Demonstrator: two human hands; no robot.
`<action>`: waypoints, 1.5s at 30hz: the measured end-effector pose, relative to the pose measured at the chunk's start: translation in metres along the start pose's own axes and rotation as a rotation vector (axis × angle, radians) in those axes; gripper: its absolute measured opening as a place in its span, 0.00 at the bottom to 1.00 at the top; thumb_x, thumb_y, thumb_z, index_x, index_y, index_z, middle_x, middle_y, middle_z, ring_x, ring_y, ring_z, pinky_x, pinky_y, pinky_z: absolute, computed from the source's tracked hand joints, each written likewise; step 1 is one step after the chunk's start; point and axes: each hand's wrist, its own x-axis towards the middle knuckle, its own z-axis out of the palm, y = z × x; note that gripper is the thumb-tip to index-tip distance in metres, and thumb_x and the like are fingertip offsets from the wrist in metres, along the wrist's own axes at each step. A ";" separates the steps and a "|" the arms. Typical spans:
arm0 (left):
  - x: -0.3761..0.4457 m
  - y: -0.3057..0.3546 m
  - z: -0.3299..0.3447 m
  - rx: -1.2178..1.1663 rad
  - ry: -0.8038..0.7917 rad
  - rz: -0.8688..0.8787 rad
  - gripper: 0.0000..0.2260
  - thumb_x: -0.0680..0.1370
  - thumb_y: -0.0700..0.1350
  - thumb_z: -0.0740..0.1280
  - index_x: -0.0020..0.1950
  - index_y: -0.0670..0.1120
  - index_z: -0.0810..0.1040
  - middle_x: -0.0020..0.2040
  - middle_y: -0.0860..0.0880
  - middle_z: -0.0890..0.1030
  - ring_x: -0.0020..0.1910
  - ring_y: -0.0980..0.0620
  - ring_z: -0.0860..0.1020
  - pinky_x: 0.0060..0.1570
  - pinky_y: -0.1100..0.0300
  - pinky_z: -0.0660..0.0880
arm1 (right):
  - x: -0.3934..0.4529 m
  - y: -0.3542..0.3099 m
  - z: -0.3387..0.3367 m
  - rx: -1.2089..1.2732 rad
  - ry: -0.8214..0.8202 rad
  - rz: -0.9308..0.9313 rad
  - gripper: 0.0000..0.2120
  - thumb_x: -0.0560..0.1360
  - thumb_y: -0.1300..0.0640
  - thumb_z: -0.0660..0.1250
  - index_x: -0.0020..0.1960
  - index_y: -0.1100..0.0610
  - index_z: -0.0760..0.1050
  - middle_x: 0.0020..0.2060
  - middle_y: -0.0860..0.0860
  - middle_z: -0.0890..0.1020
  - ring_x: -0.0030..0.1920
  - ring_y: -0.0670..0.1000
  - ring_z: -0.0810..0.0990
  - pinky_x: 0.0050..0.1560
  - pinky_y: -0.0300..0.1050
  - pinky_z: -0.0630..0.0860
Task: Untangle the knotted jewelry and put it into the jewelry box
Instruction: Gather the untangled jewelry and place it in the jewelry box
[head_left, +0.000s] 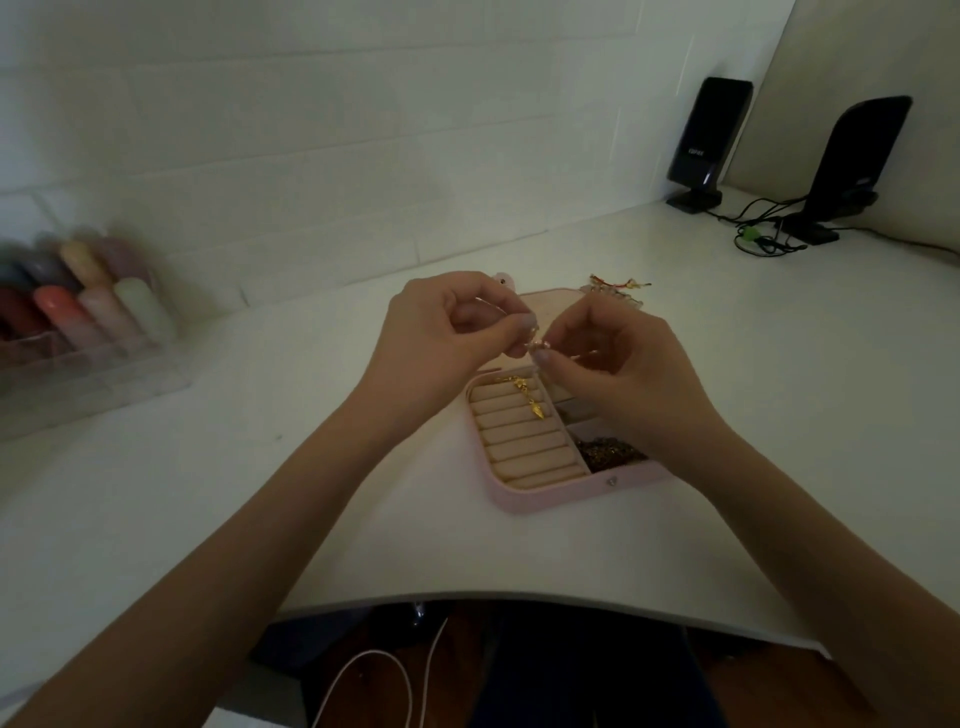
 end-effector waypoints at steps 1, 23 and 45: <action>-0.001 -0.001 -0.001 0.000 -0.006 -0.002 0.02 0.72 0.37 0.73 0.42 0.43 0.82 0.33 0.47 0.84 0.34 0.55 0.82 0.43 0.66 0.75 | -0.002 -0.001 -0.001 0.054 -0.011 0.026 0.05 0.72 0.64 0.72 0.45 0.62 0.76 0.37 0.53 0.84 0.40 0.52 0.83 0.44 0.45 0.79; -0.011 -0.002 -0.006 -0.173 -0.098 -0.153 0.01 0.75 0.36 0.70 0.43 0.40 0.80 0.35 0.46 0.85 0.34 0.54 0.82 0.35 0.67 0.76 | -0.009 0.003 0.006 -0.103 0.086 -0.169 0.12 0.71 0.71 0.69 0.41 0.54 0.76 0.39 0.44 0.80 0.42 0.44 0.78 0.43 0.38 0.75; -0.006 -0.011 -0.009 -0.042 -0.078 0.002 0.01 0.73 0.38 0.73 0.43 0.43 0.83 0.38 0.42 0.83 0.38 0.47 0.81 0.42 0.58 0.78 | -0.009 -0.004 0.002 -0.141 0.012 0.156 0.10 0.75 0.53 0.68 0.38 0.56 0.81 0.30 0.53 0.80 0.31 0.45 0.76 0.33 0.38 0.75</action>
